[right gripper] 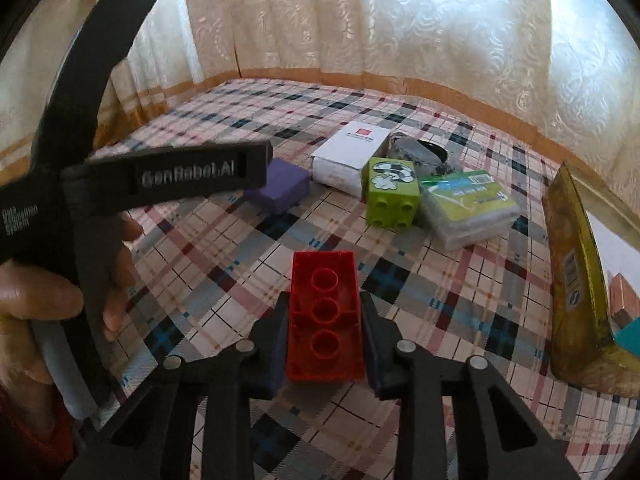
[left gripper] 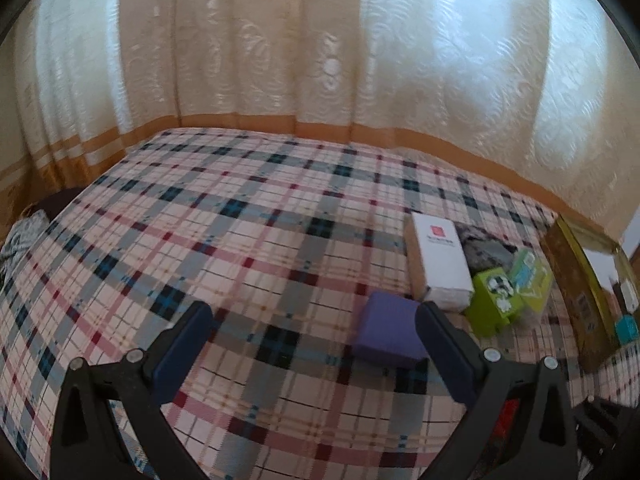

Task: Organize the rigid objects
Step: 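Grasp the purple cube with the left tool while the right tool grasps the red brick, then carry the purple cube and red brick over the gold tin tray with both tools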

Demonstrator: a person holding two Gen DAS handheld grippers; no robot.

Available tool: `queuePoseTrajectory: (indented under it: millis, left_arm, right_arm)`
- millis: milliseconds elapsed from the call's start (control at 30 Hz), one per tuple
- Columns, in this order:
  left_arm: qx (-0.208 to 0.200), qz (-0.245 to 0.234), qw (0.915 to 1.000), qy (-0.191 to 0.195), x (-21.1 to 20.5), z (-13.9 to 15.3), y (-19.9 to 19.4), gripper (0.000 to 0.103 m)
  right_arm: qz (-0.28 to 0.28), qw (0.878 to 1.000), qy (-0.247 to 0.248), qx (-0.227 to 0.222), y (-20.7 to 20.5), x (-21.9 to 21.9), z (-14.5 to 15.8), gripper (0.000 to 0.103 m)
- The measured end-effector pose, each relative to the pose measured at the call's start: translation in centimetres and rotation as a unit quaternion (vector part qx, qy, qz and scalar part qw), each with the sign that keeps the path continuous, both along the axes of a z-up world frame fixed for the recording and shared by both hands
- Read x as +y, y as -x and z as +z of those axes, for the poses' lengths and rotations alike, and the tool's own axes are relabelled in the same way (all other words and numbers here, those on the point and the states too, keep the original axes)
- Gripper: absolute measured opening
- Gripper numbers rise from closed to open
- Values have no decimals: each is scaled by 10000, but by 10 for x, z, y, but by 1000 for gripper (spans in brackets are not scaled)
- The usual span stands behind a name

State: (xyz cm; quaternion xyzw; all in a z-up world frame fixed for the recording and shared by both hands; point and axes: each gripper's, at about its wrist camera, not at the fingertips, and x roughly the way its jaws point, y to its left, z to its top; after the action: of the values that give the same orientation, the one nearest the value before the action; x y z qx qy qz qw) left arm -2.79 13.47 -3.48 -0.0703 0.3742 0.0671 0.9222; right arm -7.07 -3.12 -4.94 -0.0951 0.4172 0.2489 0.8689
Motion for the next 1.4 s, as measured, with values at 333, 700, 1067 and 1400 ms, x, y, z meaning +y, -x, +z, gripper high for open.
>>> queuePoseTrajectory:
  millis: [333, 700, 1067, 1400]
  left_arm:
    - [443, -632, 9948, -658, -38, -10, -14, 100]
    - [642, -569, 9962, -133, -24, -15, -20, 39]
    - [-249, 145, 9991, 319, -1, 3, 4, 39]
    - [-1124, 430, 9927, -73, -13, 25, 27, 39]
  right_arm:
    - [-872, 9907, -263, -1013, -7, -47, 28, 34]
    - [-999, 9904, -619, -724, -15, -61, 23, 34]
    - [-1084, 9815, -838, -1340, -10, -75, 44, 34]
    - [-1123, 9707, -993, -1878, -5, -87, 61, 34]
